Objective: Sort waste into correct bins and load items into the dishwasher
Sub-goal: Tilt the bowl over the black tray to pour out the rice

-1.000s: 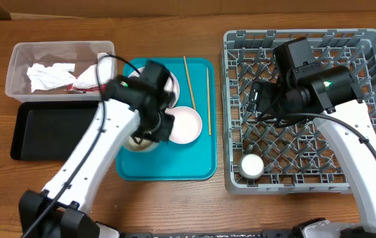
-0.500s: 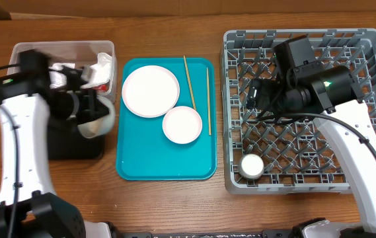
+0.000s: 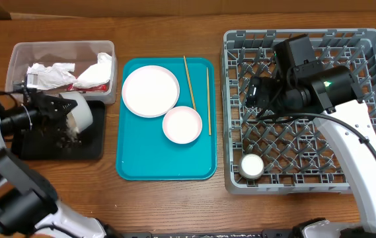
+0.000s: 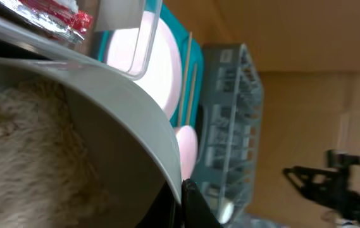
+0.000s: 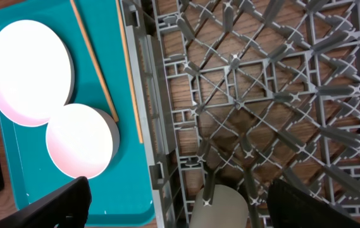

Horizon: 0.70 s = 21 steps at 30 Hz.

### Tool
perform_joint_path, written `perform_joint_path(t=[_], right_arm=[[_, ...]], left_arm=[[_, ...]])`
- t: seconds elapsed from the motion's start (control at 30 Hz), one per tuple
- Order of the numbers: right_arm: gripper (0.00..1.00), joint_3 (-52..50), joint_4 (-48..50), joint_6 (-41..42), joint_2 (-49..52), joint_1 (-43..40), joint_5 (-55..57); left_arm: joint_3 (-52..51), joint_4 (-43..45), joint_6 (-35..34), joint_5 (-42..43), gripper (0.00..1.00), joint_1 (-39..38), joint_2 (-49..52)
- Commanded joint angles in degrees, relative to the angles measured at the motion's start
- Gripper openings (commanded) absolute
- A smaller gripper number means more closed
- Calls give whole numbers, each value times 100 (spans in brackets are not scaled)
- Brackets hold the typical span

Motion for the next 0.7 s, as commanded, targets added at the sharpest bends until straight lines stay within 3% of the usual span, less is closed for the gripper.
perform_joint_path(t=[0.0,0.37,0.67], right_arm=[[91,129,94,-39,-61,-15,59],[91,129,155,-42,-61,-15,61],[91,129,153,-42,-61,-15,59]], left_arm=[[7,-337,354,1213,4,278,608],[7,-660,275,2312,4,664,992],[7,-1097,254,2553,4,920,994]])
